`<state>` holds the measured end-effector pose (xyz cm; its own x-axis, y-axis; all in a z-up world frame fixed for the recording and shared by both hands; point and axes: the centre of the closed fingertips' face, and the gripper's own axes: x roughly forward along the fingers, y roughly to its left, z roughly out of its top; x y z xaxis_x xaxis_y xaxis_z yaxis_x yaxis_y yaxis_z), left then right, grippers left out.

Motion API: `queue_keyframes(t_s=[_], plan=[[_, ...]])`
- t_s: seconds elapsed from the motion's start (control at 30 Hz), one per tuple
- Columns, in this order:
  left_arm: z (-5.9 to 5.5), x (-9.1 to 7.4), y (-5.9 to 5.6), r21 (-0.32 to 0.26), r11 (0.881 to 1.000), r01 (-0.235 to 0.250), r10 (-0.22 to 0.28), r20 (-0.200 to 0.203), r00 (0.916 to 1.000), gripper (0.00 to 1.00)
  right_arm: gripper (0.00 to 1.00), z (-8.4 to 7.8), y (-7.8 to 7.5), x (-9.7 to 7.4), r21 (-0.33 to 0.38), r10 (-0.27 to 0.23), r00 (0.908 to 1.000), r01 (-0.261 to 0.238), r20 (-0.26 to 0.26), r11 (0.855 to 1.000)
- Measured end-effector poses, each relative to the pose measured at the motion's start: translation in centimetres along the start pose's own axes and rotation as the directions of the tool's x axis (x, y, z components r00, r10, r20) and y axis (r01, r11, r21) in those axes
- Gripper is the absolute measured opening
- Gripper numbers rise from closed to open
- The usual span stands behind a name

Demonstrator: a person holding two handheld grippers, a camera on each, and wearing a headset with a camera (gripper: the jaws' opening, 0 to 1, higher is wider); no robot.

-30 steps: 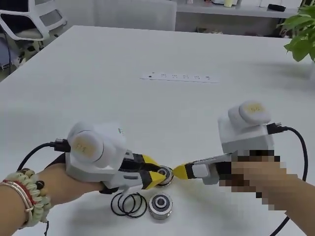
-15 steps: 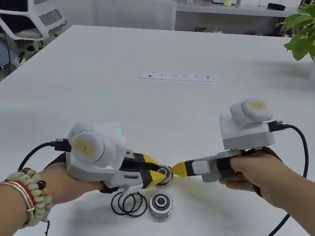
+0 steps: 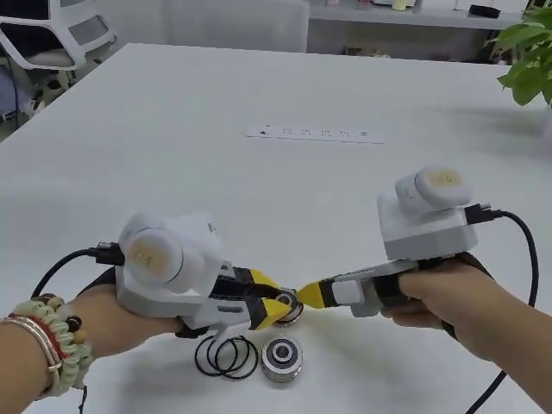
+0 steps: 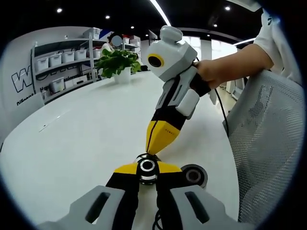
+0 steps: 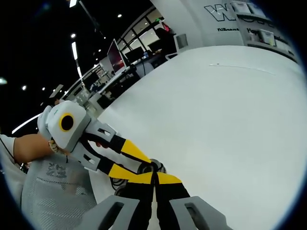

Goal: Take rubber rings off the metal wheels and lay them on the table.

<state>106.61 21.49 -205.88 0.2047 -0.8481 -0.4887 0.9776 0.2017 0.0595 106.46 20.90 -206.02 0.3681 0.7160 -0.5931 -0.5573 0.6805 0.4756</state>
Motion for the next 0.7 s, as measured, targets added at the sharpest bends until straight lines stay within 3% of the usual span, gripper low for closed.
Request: queue_keyframes(t_s=[0.53,0.57,0.6,0.67,0.7], plan=[[0.0,0.1,-0.1,-0.005,1.0,-0.002,0.002,0.001,1.0,0.07,0.0,0.6,0.6,0.2,0.001,0.023,0.9996,-0.023,0.019,1.0],[0.0,0.1,-0.1,-0.005,1.0,-0.002,0.002,0.001,1.0,0.07,0.0,0.8,1.1,0.2,0.013,0.055,0.9982,-0.055,0.027,0.998],[0.0,0.1,-0.1,-0.005,1.0,-0.002,0.002,0.001,1.0,0.07,0.0,1.9,2.0,0.2,0.043,0.109,0.9897,-0.114,0.092,0.993],[0.0,0.1,0.0,-0.007,1.0,-0.003,0.003,0.002,1.0,0.07,0.0,2.3,1.6,-0.1,0.06,0.089,0.9918,-0.095,0.092,0.994],[0.0,0.1,0.0,-0.007,1.0,-0.003,0.003,0.002,1.0,0.07,0.0,1.8,0.4,-0.1,-0.021,0.005,0.9986,-0.004,0.052,1.0]])
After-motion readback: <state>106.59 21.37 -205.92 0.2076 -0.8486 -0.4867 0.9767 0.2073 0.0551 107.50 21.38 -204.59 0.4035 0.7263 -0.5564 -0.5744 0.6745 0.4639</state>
